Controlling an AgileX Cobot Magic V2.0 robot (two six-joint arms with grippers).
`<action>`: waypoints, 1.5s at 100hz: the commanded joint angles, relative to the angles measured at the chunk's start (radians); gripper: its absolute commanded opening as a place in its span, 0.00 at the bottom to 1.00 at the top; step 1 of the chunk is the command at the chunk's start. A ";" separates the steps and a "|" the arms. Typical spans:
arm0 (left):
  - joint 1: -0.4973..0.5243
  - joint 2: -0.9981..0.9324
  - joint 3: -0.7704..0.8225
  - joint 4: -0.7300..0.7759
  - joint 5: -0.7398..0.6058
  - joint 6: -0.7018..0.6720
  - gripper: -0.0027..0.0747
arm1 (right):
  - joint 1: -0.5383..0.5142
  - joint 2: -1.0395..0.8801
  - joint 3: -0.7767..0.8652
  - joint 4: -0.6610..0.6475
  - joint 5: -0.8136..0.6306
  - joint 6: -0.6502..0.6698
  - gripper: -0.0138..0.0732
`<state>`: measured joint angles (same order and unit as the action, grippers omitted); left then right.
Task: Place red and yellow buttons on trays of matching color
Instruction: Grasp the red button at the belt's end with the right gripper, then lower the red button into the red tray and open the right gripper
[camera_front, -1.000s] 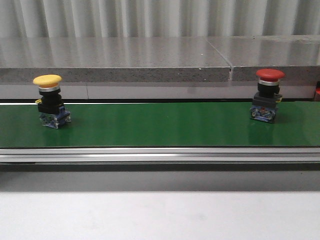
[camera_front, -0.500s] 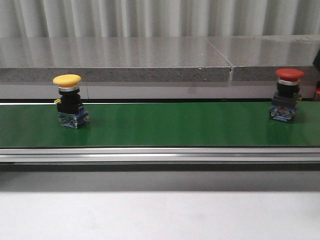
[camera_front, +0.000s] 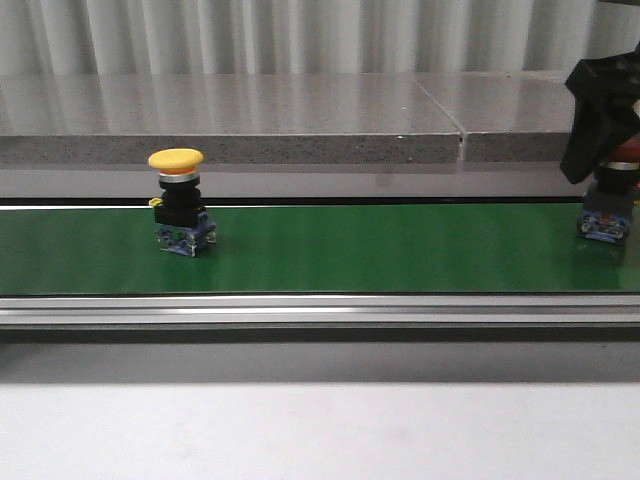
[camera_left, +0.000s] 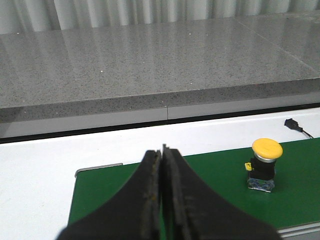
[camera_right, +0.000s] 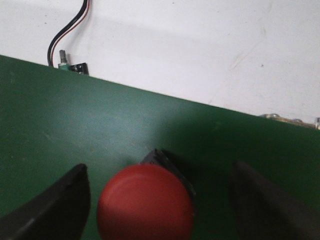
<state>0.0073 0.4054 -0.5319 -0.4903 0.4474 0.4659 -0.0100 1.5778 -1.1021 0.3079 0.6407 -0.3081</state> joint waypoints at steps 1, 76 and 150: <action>-0.008 0.006 -0.027 -0.016 -0.066 -0.001 0.01 | -0.001 -0.008 -0.046 0.017 -0.039 -0.012 0.57; -0.008 0.006 -0.027 -0.016 -0.066 -0.001 0.01 | -0.476 0.006 -0.492 0.010 0.230 0.009 0.31; -0.008 0.006 -0.027 -0.016 -0.066 -0.001 0.01 | -0.657 0.322 -0.493 0.014 -0.022 0.047 0.31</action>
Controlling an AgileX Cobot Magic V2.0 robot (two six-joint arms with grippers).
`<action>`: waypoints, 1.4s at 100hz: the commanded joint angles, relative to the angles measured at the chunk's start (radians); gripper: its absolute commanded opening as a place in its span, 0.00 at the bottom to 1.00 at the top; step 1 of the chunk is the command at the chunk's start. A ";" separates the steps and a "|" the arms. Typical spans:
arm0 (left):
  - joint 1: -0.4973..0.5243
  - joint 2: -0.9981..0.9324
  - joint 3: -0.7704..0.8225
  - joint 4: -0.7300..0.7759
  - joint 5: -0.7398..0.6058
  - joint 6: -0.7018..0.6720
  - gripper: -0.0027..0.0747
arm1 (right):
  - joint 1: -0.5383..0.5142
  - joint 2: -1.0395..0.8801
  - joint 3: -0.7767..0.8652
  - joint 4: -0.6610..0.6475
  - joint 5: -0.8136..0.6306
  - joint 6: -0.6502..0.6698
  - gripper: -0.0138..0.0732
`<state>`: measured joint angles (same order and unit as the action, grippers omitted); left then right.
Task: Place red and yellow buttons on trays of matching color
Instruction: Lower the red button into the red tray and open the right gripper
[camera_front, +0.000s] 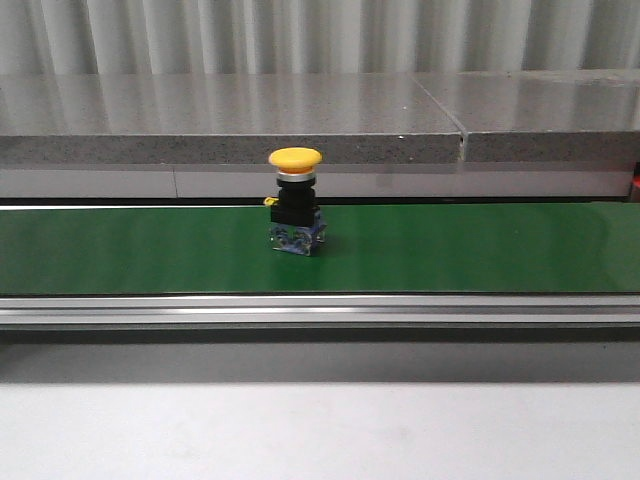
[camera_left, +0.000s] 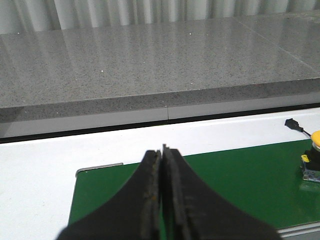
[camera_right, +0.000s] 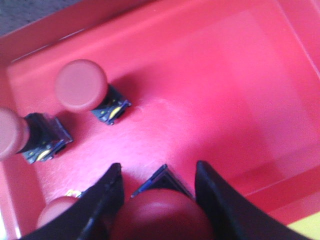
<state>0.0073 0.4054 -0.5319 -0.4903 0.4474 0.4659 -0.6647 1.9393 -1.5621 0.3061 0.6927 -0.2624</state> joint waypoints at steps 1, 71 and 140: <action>-0.008 0.006 -0.027 -0.016 -0.066 -0.001 0.01 | -0.003 -0.036 -0.033 0.015 -0.076 0.001 0.31; -0.008 0.006 -0.027 -0.016 -0.066 -0.001 0.01 | 0.021 0.082 -0.043 0.030 -0.172 0.000 0.31; -0.008 0.006 -0.027 -0.016 -0.066 -0.001 0.01 | 0.020 0.096 -0.043 0.030 -0.171 0.000 0.84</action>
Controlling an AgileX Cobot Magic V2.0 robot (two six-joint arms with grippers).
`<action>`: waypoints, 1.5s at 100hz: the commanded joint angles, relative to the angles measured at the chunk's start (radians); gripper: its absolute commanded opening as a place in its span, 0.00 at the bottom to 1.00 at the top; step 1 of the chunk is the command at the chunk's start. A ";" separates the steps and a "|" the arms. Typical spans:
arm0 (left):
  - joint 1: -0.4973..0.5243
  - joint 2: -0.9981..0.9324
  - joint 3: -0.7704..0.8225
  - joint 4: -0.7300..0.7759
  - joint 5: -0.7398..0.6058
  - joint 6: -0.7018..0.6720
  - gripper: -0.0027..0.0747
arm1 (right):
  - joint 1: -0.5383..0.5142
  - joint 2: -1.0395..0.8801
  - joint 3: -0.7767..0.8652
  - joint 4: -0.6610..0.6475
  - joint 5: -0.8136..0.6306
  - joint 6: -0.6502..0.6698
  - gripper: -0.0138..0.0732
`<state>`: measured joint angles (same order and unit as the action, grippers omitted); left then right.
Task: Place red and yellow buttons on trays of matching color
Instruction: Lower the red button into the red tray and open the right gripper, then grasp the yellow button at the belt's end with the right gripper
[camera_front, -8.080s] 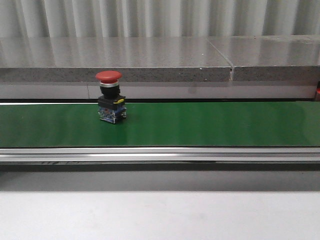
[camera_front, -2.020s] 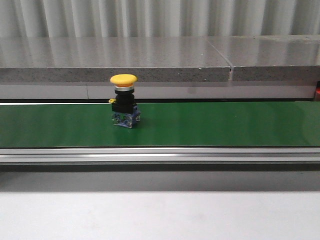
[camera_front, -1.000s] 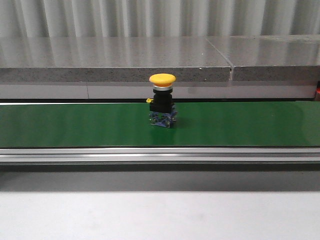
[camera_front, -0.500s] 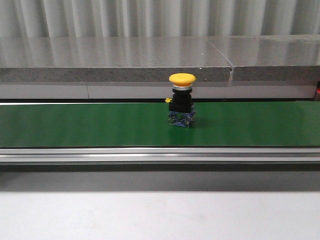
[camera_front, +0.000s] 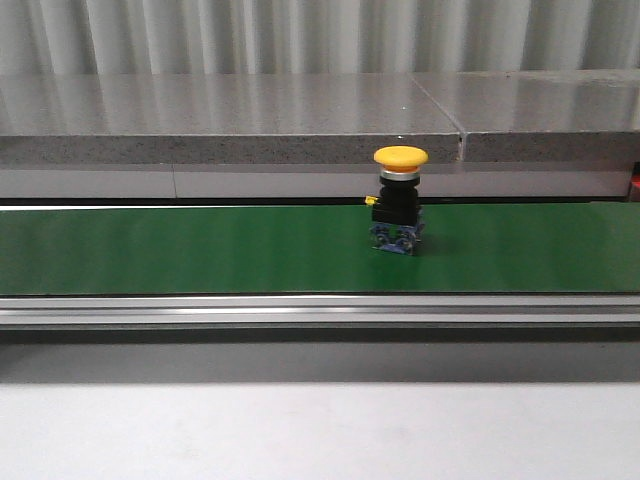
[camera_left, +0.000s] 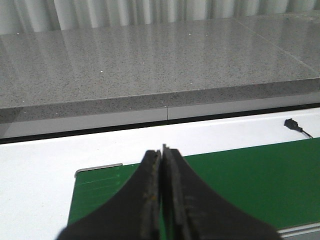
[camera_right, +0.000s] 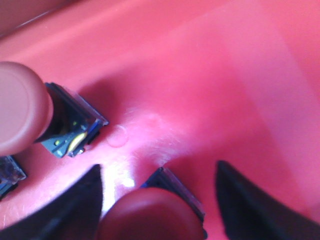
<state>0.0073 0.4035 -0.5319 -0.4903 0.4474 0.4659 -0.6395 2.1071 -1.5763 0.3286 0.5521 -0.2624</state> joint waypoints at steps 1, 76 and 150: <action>-0.008 0.008 -0.027 -0.016 -0.066 -0.001 0.01 | -0.005 -0.073 -0.029 0.008 -0.031 0.000 0.84; -0.008 0.008 -0.026 -0.016 -0.066 -0.001 0.01 | 0.072 -0.511 0.051 0.007 0.157 -0.056 0.85; -0.008 0.008 -0.026 -0.016 -0.066 -0.001 0.01 | 0.427 -0.850 0.537 0.008 0.339 -0.129 0.85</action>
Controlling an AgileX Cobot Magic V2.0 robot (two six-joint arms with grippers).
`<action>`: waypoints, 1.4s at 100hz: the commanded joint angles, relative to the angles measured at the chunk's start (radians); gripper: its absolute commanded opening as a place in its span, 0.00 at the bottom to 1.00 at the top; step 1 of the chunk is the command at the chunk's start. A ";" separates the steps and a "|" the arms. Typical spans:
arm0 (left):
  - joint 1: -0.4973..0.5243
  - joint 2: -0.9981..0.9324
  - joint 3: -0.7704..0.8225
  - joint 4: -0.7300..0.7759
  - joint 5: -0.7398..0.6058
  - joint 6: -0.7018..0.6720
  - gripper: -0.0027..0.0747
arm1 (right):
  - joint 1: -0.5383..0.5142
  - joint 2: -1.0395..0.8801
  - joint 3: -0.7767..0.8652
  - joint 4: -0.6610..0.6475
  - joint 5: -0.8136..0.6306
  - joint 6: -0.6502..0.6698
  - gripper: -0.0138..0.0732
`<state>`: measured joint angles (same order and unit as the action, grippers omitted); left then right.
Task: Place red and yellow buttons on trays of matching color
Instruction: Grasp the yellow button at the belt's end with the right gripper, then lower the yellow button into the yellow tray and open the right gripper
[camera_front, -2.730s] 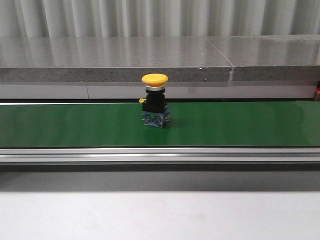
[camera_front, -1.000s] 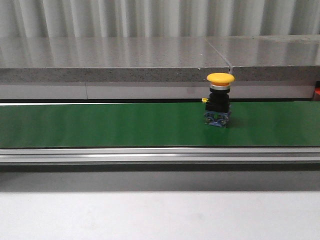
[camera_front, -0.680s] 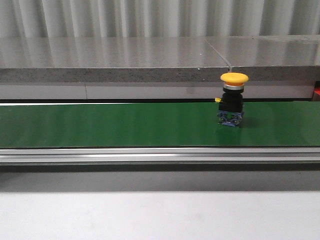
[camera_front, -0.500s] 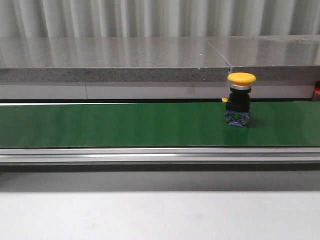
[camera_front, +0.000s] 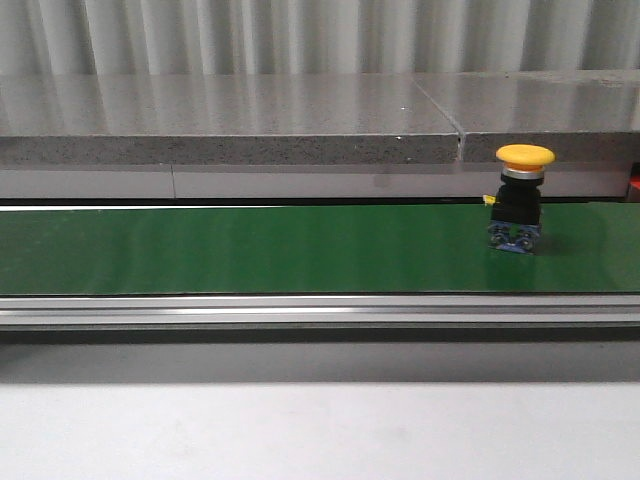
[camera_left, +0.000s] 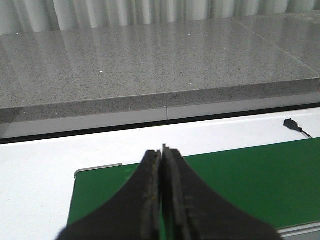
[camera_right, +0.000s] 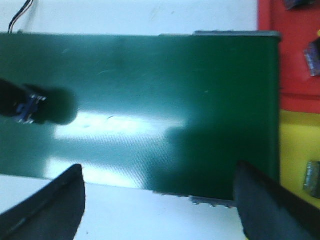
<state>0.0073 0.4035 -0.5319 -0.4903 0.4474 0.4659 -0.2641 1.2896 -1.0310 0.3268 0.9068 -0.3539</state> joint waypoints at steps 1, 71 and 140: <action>-0.008 0.008 -0.026 -0.016 -0.066 -0.001 0.01 | 0.057 -0.031 -0.007 0.009 -0.017 -0.039 0.85; -0.008 0.008 -0.026 -0.016 -0.066 -0.001 0.01 | 0.277 0.167 -0.003 0.024 -0.192 -0.098 0.85; -0.008 0.008 -0.026 -0.016 -0.066 -0.001 0.01 | 0.291 0.193 -0.006 0.025 -0.326 -0.098 0.35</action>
<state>0.0073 0.4035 -0.5319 -0.4903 0.4474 0.4659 0.0258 1.5133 -1.0068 0.3342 0.6115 -0.4387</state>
